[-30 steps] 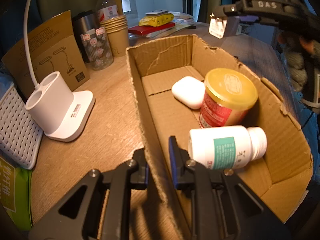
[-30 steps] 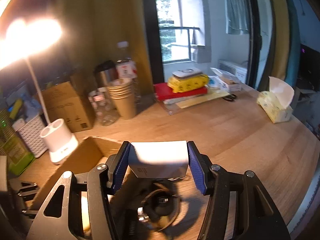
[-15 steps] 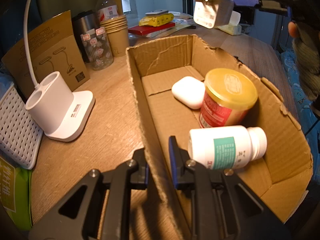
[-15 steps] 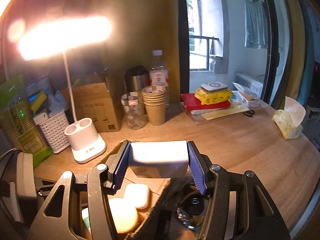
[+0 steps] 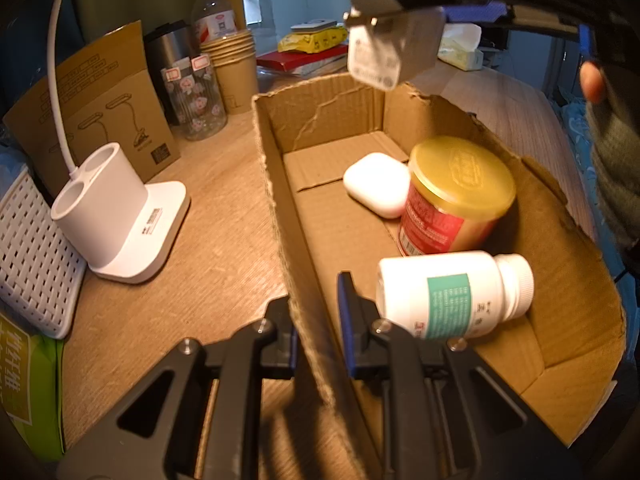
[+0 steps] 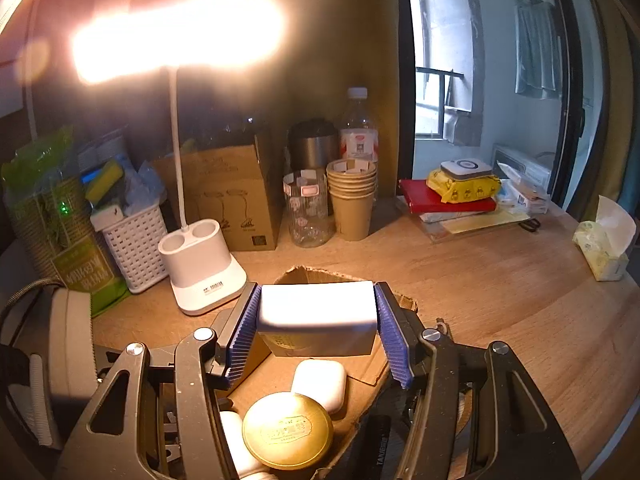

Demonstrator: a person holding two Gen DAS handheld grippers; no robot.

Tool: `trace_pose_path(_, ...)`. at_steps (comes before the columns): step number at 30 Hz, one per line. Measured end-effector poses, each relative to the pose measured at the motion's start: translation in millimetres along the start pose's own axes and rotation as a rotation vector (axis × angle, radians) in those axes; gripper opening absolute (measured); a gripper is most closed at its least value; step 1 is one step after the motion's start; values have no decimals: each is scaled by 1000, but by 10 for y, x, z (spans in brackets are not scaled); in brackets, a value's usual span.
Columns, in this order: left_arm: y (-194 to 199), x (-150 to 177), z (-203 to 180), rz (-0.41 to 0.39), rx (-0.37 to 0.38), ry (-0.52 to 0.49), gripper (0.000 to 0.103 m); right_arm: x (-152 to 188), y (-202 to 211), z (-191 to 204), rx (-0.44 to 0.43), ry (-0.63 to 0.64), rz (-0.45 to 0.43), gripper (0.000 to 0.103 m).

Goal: Organize rigid objects
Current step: 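Lift the charger plug with the right tool and lower it into the box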

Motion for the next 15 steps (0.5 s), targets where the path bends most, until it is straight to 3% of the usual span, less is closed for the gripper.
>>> trace_pose_path(15, -1, 0, 1, 0, 0, 0, 17, 190, -493, -248, 65, -2, 131, 59)
Point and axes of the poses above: each gripper's, at about its wrist camera, not at the fingertips, and y roughly against the way its jaws point, z to its left, x to its underside, the point moved 3 cm from there along -y, roughly the way its jaws point, and after that the axes turned 8 degrees about -x, right-handed, at the moved point
